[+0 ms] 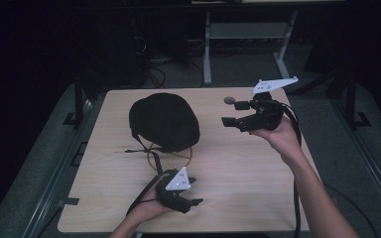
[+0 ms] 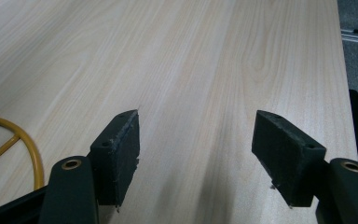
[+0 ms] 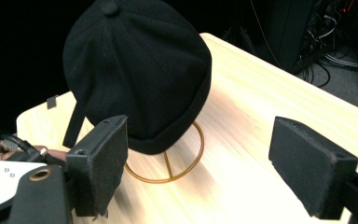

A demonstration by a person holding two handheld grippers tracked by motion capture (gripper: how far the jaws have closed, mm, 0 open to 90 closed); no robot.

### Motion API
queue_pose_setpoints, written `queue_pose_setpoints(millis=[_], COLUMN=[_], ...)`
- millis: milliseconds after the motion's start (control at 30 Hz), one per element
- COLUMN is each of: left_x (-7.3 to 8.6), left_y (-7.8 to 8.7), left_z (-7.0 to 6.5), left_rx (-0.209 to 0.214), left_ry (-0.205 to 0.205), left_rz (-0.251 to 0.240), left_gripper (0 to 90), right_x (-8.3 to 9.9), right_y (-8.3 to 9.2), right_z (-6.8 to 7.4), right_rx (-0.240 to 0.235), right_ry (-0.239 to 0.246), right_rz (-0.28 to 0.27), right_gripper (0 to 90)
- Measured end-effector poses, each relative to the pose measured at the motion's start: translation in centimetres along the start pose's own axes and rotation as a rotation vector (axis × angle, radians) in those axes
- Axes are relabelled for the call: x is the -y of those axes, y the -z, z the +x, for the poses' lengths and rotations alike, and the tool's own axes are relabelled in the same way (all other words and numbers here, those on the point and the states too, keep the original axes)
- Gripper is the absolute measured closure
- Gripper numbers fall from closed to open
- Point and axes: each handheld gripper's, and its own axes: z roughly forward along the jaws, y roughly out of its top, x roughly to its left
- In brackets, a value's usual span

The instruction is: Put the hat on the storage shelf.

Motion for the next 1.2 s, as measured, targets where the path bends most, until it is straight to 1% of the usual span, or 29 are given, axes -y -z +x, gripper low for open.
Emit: queue_pose_setpoints(millis=[300,400,467,533,700,933,1000,1200], left_x=[0.0,0.0,0.0,0.0,0.0,0.0,0.0,0.0], left_y=[0.0,0.0,0.0,0.0,0.0,0.0,0.0,0.1], left_z=[0.0,0.0,0.0,0.0,0.0,0.0,0.0,0.1], left_rx=[-0.001,-0.001,-0.001,-0.002,-0.001,-0.001,-0.001,-0.002], left_ry=[0.003,-0.003,0.004,-0.003,0.001,-0.002,0.001,0.002], left_rz=[-0.001,0.01,0.008,0.008,0.005,0.012,0.006,0.007], left_gripper=[32.0,32.0,32.0,32.0,32.0,32.0,32.0,32.0], right_x=[1.7,2.5,3.1,3.7,5.0,6.6,7.1,8.3], right_y=[1.0,1.3,1.6,1.9,2.4,2.8,2.9,3.3], right_z=[-0.6,-0.7,-0.9,-1.1,-1.5,-1.9,-2.0,-2.1], right_rx=[0.013,0.019,0.022,0.028,0.038,0.043,0.045,0.046], right_ry=[-0.021,-0.026,-0.036,-0.045,-0.063,-0.087,-0.091,-0.112], right_rz=[0.002,0.004,0.003,0.004,0.009,0.016,0.016,0.014], right_gripper=[18.8,18.7,18.7,18.7,18.6,18.5,18.5,18.5])
